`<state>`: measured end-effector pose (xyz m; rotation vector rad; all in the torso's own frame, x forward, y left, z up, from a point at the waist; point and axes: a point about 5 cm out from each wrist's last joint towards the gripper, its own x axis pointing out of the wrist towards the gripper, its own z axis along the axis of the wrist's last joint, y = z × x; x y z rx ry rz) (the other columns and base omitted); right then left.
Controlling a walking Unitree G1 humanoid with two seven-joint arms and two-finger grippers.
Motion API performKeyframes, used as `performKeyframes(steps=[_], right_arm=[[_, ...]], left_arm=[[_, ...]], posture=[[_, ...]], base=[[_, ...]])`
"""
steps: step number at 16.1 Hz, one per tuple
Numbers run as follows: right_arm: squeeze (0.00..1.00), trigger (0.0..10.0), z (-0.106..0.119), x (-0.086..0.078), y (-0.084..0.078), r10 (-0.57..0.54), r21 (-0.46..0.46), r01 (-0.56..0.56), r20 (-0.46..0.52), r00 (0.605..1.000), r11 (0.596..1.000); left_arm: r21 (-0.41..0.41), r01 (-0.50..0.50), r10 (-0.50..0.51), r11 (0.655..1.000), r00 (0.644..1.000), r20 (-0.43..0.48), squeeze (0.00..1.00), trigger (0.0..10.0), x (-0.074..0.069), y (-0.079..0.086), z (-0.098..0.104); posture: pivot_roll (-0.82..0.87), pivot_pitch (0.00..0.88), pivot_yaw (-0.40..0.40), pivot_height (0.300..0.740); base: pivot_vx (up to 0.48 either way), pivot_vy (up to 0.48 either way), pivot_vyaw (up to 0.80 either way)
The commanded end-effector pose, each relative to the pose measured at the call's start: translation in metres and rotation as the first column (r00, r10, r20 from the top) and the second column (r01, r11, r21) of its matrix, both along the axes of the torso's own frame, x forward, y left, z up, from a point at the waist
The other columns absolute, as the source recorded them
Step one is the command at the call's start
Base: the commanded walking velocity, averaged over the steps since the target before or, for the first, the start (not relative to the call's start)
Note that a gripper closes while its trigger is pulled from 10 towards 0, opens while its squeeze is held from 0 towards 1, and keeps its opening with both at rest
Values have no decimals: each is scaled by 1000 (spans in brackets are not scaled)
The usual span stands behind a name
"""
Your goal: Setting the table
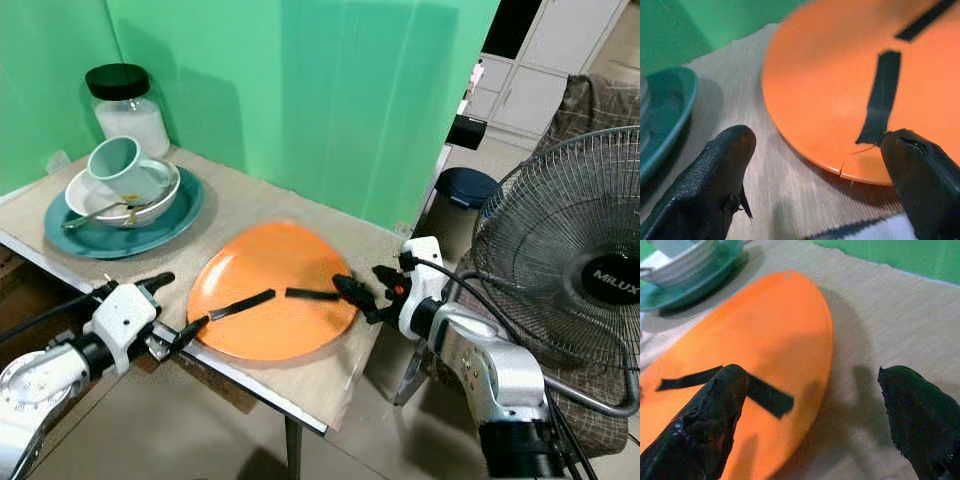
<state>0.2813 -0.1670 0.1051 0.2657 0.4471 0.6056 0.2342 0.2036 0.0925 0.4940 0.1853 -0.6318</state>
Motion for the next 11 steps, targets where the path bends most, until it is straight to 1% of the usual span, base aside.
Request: performKeyframes(steps=[1, 2, 4, 6, 10, 11], right_arm=[[0, 10000, 5, 2, 1, 14, 35, -14, -2, 1000, 999], [0, 10000, 5, 2, 3, 25, 54, -24, -16, 1000, 998], [0, 10000, 4, 5, 5, 35, 59, -33, -38, 999, 998], [0, 10000, 5, 7, 10, 60, 103, -54, -58, 997, 993], [0, 10000, 0, 9, 25, 100, 141, -86, -96, 990, 986], [0, 6667, -3, 10, 28, 96, 152, -78, -115, 989, 985]], left_arm=[[24, -2, 3, 1000, 998, -58, 0, 10000, -5, 0, -13], [27, 1, 0, 1000, 998, -64, 0, 10000, -7, -1, -16], [27, 4, -2, 1000, 998, -68, 0, 10000, -8, -1, -19], [25, 5, -3, 1000, 998, -69, 0, 10000, -9, -1, -20], [27, 7, -5, 1000, 998, -63, 0, 10000, -10, -1, -21], [27, 8, -6, 1000, 998, -60, 0, 10000, -9, -1, -21]], posture=[[83, 0, -67, 740], [83, 0, -67, 740], [84, 0, -70, 740], [86, 0, -73, 740], [87, 0, -70, 740], [88, 0, -68, 740]], base=[[0, 0, 0], [0, 0, 0], [0, 0, 0], [0, 0, 0], [0, 0, 0], [0, 0, 0]])
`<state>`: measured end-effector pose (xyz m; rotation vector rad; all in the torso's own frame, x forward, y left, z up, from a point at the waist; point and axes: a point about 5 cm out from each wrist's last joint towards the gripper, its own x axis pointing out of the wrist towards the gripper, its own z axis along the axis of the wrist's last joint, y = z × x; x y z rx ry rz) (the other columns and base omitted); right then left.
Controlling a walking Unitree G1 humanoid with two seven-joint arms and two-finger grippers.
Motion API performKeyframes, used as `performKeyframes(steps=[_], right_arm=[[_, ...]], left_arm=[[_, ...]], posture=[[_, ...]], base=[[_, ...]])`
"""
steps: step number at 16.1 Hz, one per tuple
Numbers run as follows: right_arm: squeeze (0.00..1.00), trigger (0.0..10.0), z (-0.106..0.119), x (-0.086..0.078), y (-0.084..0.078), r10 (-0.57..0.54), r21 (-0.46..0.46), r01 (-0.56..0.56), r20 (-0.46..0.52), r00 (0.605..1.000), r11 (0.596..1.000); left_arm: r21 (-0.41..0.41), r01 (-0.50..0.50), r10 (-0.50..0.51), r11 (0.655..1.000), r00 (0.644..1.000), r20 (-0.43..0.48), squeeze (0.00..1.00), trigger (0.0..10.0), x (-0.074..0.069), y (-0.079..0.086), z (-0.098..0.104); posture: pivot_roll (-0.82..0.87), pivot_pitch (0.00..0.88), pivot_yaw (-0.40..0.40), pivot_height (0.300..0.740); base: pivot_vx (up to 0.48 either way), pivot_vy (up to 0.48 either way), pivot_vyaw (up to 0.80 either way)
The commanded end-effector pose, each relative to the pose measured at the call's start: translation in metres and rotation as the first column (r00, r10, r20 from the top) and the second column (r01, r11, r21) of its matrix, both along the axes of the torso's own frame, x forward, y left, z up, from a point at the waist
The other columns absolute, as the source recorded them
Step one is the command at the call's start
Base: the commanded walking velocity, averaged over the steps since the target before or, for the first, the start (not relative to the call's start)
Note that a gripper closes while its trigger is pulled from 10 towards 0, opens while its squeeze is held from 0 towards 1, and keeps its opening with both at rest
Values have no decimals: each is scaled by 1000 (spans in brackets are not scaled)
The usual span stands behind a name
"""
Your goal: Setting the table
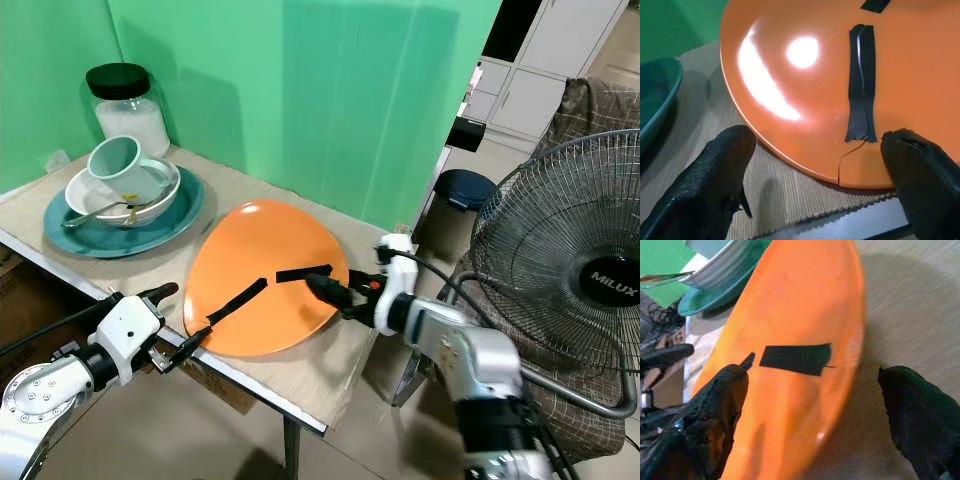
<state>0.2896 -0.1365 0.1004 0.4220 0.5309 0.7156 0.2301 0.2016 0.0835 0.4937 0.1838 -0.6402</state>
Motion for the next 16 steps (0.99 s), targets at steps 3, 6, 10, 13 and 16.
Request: performKeyframes(steps=[3, 6, 10, 13, 16], right_arm=[[0, 0, -2, 5, 3, -32, 72, 35, -51, 998, 997], [0, 0, -3, 7, 7, -31, 92, 36, -59, 998, 995], [0, 0, -3, 8, 12, -26, 136, 34, -59, 998, 990], [0, 0, -3, 8, 11, -23, 140, 31, -58, 998, 990], [0, 0, -3, 9, 10, -26, 143, 34, -58, 998, 989]], left_arm=[[34, 1, 1, 999, 999, -51, 0, 10000, -4, 3, -12], [37, 4, -2, 999, 999, -44, 0, 10000, -1, 3, -11], [38, 5, -4, 999, 1000, -30, 0, 10000, 4, 3, -8], [41, 4, -3, 999, 1000, -22, 0, 10000, 4, 4, -6], [43, 3, -3, 999, 1000, -16, 0, 10000, 4, 3, -4]], posture=[[87, 0, -64, 740], [87, 0, -62, 740], [90, 0, -61, 740], [89, 0, -59, 740], [89, 0, -59, 740]], base=[[0, 0, 0], [0, 0, 0], [0, 0, 0], [0, 0, 0], [0, 0, 0]])
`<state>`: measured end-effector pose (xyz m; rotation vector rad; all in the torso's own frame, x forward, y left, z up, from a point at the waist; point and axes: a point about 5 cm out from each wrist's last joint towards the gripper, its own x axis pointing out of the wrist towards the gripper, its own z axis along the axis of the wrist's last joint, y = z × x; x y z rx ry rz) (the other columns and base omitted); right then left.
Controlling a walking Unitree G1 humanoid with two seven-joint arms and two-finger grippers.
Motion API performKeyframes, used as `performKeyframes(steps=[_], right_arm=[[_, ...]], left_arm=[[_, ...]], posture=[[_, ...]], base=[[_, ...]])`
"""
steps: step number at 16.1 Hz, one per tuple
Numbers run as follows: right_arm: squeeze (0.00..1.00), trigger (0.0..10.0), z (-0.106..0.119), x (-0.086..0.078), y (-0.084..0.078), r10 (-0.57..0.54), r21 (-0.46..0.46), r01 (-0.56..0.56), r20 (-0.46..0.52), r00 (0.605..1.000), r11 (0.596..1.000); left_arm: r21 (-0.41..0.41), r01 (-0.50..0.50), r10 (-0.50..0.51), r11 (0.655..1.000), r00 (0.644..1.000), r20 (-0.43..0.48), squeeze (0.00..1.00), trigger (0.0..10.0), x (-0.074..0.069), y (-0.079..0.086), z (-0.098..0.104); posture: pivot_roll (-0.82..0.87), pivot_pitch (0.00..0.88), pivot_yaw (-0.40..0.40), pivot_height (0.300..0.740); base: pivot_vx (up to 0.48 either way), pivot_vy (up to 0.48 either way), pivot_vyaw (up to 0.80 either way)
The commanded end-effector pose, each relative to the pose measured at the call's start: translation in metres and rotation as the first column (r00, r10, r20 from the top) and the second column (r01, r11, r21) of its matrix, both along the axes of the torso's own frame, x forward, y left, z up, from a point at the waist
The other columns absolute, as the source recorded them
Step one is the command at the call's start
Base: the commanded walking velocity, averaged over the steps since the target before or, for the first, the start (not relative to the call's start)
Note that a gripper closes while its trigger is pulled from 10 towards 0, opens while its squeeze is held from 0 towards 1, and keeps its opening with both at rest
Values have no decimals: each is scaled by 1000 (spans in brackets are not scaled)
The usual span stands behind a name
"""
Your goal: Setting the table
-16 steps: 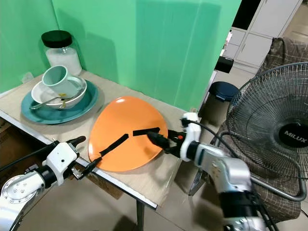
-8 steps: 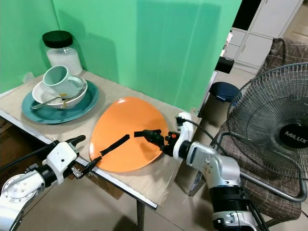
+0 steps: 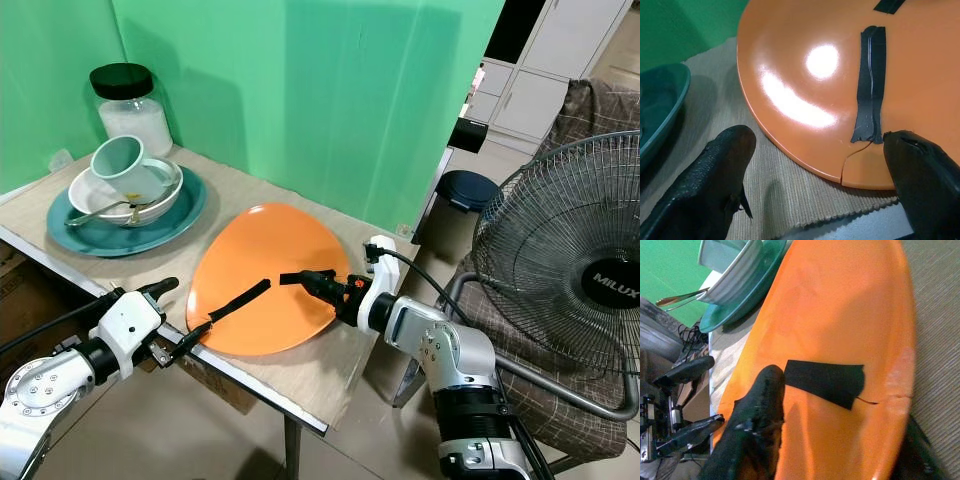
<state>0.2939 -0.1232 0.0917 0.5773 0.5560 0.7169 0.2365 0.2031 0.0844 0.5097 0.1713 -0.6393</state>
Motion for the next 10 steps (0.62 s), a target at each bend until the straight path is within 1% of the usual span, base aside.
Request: performKeyframes(steps=[1, 7, 10], right_arm=[[0, 0, 6, 5, -3, -10, 17, 10, 20, 1000, 1000], [0, 0, 8, 7, -5, -14, 18, 14, 25, 1000, 1000], [0, 0, 11, 9, -7, -25, 30, 23, 36, 999, 999]], left_arm=[[33, -1, 2, 999, 1000, -29, 0, 10000, -2, 1, -5], [45, -7, 8, 999, 1000, -8, 0, 10000, 0, 1, -1], [59, -19, 17, 998, 999, 42, 0, 10000, 6, 2, 8]], posture=[[89, 0, -59, 740], [90, 0, -56, 740], [89, 0, -55, 740]], base=[[0, 0, 0], [0, 0, 0], [0, 0, 0]])
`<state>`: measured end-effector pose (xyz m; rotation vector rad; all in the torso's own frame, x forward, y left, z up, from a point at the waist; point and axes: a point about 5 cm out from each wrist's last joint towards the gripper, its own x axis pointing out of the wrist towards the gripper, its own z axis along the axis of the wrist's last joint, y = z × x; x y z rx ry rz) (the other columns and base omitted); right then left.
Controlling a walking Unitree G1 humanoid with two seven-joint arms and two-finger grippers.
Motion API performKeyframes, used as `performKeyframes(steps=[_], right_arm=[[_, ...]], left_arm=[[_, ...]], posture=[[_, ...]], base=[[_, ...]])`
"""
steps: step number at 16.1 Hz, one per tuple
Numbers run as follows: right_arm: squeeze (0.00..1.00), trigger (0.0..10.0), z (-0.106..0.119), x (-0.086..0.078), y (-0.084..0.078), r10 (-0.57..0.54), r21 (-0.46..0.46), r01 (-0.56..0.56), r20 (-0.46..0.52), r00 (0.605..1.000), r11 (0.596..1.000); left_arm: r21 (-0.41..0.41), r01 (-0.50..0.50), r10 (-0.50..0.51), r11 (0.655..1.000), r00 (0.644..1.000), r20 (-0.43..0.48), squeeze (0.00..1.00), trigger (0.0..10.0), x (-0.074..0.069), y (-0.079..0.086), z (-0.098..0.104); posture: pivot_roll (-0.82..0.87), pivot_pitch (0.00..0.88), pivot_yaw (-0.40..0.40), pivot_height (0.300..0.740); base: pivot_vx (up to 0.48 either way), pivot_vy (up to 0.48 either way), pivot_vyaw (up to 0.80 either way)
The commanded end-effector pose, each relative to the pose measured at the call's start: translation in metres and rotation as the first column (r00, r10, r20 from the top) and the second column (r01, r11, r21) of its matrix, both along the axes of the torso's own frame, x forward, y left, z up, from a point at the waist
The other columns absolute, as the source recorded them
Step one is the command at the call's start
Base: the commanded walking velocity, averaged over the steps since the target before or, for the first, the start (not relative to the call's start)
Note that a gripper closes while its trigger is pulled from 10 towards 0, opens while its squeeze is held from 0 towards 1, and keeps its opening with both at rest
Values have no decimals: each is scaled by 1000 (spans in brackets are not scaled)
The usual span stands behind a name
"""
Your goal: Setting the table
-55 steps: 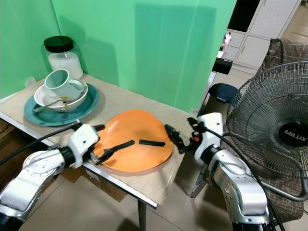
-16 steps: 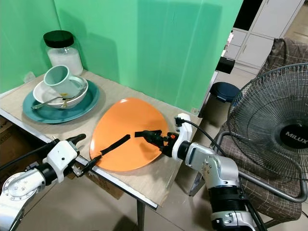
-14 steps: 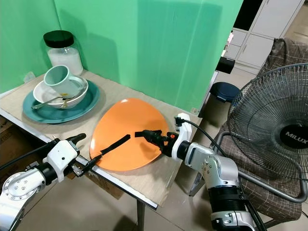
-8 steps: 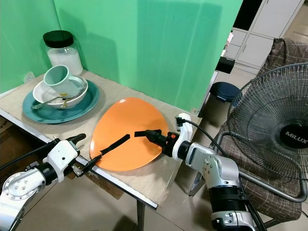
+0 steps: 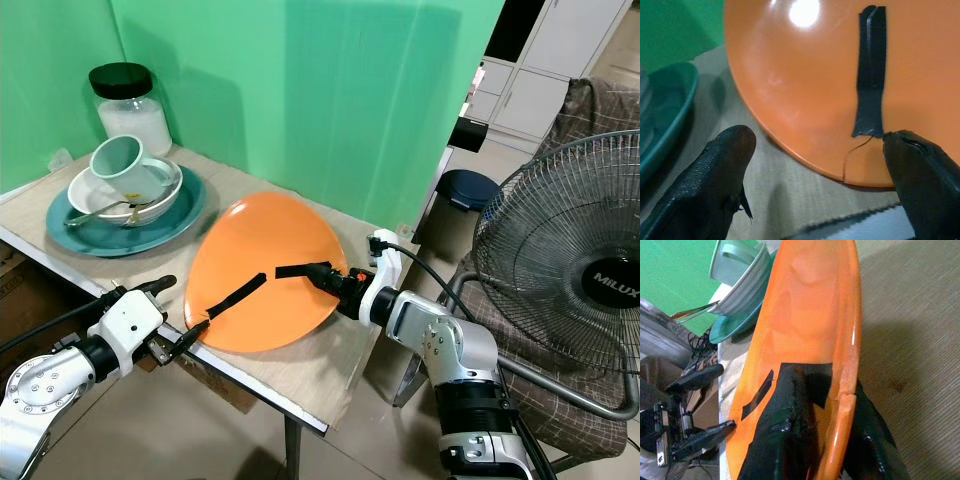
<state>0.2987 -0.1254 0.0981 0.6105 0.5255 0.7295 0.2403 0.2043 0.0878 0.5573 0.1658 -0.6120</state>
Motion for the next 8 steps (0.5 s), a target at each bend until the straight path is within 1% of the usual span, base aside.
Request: performKeyframes(steps=[1, 2, 4, 6, 7, 8], right_arm=[[0, 0, 6, 5, -6, -27, -3, 27, 22, 999, 1000], [0, 0, 8, 6, -9, -40, 5, 40, 27, 999, 999], [0, 0, 12, 7, -17, -73, 8, 72, 39, 997, 997], [0, 0, 21, 6, -30, -120, 18, 119, 71, 990, 993], [0, 0, 26, 4, -35, -139, 24, 137, 88, 986, 990], [0, 0, 35, -2, -43, -162, 34, 159, 124, 979, 987]], left_arm=[[22, -3, 2, 1000, 999, 43, 0, 10000, 5, 1, 9], [-7, -18, 19, 1000, 996, 89, 0, 10000, 12, 0, 21], [-77, -16, 28, 997, 987, 157, 0, 10000, 22, -5, 43], [-204, 3, 45, 979, 973, 228, 0, 10000, 32, -17, 73], [-260, 18, 47, 965, 969, 242, 0, 10000, 35, -23, 83], [-341, 47, 45, 939, 966, 256, 471, 10000, 39, -34, 97]], posture=[[88, 0, -55, 740], [90, 0, -56, 740], [95, 0, -61, 740], [99, 0, -65, 740], [99, 0, -64, 740], [97, 0, -60, 740]], base=[[0, 0, 0], [0, 0, 0], [0, 0, 0], [0, 0, 0], [0, 0, 0], [0, 0, 0]])
